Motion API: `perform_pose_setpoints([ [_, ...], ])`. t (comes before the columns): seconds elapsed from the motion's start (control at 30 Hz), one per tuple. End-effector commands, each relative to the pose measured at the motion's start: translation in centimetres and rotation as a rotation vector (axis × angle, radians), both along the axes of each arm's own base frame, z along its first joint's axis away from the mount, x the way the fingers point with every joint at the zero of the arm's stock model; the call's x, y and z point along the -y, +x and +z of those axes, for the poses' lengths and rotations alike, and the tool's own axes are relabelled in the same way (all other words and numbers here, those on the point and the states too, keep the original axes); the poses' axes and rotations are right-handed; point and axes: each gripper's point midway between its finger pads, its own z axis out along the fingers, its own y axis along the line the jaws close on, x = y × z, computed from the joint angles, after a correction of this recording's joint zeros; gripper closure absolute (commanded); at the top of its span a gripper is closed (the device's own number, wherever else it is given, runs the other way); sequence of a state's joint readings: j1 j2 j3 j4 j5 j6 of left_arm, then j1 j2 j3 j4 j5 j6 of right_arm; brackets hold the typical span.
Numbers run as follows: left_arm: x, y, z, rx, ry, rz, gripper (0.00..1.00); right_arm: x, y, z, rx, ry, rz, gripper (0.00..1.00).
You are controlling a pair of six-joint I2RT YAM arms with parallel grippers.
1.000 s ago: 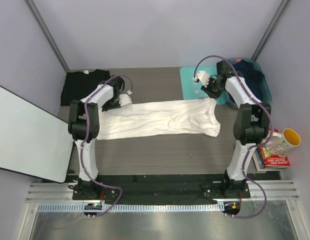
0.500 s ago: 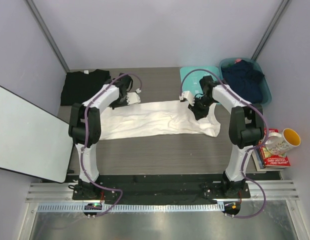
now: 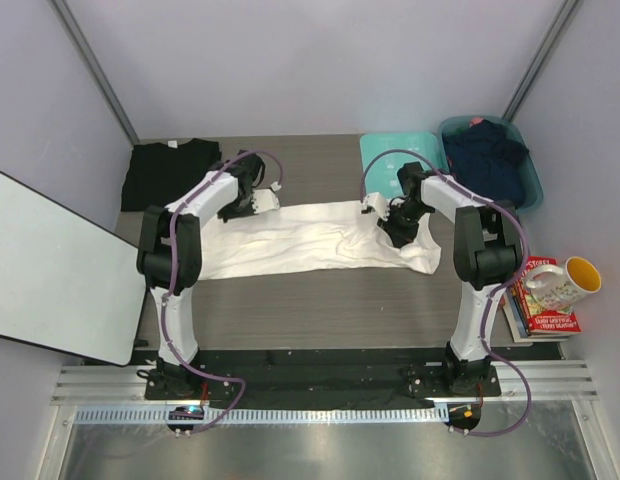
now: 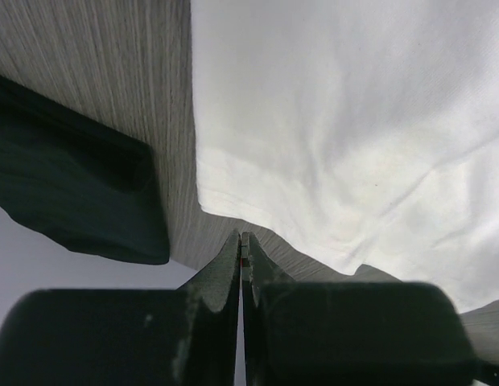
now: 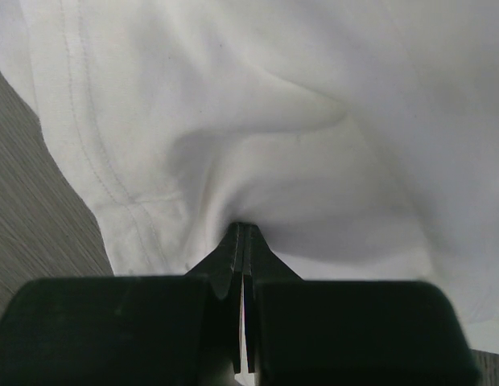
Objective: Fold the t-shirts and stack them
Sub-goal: Fold the tshirt
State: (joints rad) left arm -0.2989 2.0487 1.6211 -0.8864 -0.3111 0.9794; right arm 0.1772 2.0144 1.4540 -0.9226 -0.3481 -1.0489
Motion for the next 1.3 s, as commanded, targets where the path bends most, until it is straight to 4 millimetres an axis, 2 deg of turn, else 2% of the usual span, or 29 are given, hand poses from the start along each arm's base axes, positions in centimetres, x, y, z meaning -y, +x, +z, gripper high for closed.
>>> perform_pose_setpoints([
  [0.0,-0.3,0.3,0.8,0.025,0.000,-0.014,1.00,1.0,-0.2,-1.2,0.006,-0.055,0.007,0.99],
  [0.13,-0.7,0.0,0.6,0.018,0.002,-0.017,1.00,2.6,-1.4,-2.1,0.006,-0.136,0.027,0.99],
  [0.27,-0.8,-0.1,0.6,0.021,-0.003,-0.020,1.00,4.2,-2.4,-2.1,0.017,-0.206,0.051,0.99],
  [0.53,-0.8,-0.2,0.5,0.021,-0.006,-0.033,1.00,5.9,-4.1,-1.5,0.028,-0.280,0.065,0.99],
  [0.6,-0.8,0.0,0.5,0.027,-0.006,-0.029,1.00,5.2,-3.1,-0.5,0.059,-0.245,0.027,0.99],
  [0.63,-0.8,-0.1,0.5,0.026,-0.009,-0.026,1.00,4.4,-1.3,1.4,0.116,-0.212,-0.027,0.99],
  [0.7,-0.7,-0.1,0.8,0.033,-0.017,-0.024,1.00,3.3,0.4,3.8,0.170,-0.147,-0.071,0.99],
  [0.73,-0.8,0.0,1.1,0.041,-0.021,-0.022,1.00,2.1,2.1,5.9,0.218,-0.086,-0.089,0.99],
  [0.8,-0.7,0.1,1.6,0.054,-0.033,-0.020,1.00,1.1,3.0,7.3,0.224,-0.038,-0.143,0.99],
  [0.83,-0.7,0.1,1.8,0.056,-0.036,-0.019,1.00,0.7,4.1,8.4,0.250,-0.012,-0.158,0.99],
  [0.93,-0.9,0.1,1.8,0.054,-0.032,-0.012,1.00,0.6,5.1,7.7,0.238,-0.014,-0.191,0.99],
  [1.07,-1.1,0.1,2.1,0.061,-0.029,-0.004,1.00,0.9,5.9,4.3,0.192,-0.056,-0.190,0.99],
  [1.27,-2.2,0.3,3.6,0.095,-0.025,0.021,1.00,1.4,7.8,2.3,0.199,-0.101,-0.191,0.99],
])
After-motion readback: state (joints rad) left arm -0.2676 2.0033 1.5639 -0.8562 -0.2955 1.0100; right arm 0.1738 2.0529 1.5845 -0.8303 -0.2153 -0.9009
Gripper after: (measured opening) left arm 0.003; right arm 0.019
